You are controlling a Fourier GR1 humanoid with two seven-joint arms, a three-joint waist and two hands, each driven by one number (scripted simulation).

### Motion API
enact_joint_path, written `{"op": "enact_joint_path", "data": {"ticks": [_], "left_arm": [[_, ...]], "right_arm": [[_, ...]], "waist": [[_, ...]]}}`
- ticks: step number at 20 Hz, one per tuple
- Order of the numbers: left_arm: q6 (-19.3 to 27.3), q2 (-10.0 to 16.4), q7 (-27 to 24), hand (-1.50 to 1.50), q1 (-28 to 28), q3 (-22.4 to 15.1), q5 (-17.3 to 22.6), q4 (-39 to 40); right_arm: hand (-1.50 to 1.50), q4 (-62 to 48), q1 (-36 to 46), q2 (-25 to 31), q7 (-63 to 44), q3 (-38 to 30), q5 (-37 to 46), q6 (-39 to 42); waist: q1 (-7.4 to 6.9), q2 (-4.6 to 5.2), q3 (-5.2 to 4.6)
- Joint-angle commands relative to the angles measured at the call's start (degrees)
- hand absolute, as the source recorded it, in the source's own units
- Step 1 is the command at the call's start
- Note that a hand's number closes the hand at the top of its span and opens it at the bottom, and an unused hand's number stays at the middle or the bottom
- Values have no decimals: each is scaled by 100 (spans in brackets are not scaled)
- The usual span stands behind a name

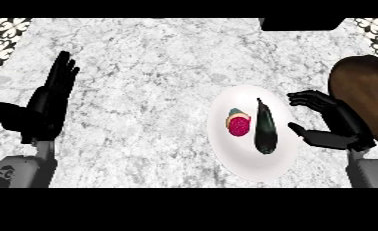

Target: Pick the eggplant from the plate and place it in the pan

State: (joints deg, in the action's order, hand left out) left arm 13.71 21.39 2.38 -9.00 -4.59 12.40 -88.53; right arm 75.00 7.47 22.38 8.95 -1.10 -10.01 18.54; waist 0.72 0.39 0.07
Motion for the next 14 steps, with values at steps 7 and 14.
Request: {"op": "enact_joint_path", "data": {"ticks": [7,14], "left_arm": [[-59,-163,184,0,-398,-80,-173,372],[-291,-134,-36,0,-399,59,-124,613]], "right_arm": [[-150,-357,-47,2073,704,-847,352,1185],[-150,-355,1384,3063,-701,-517,393,2247]], "waist": [[-42,-24,-5],[-174,-11,-16]]}}
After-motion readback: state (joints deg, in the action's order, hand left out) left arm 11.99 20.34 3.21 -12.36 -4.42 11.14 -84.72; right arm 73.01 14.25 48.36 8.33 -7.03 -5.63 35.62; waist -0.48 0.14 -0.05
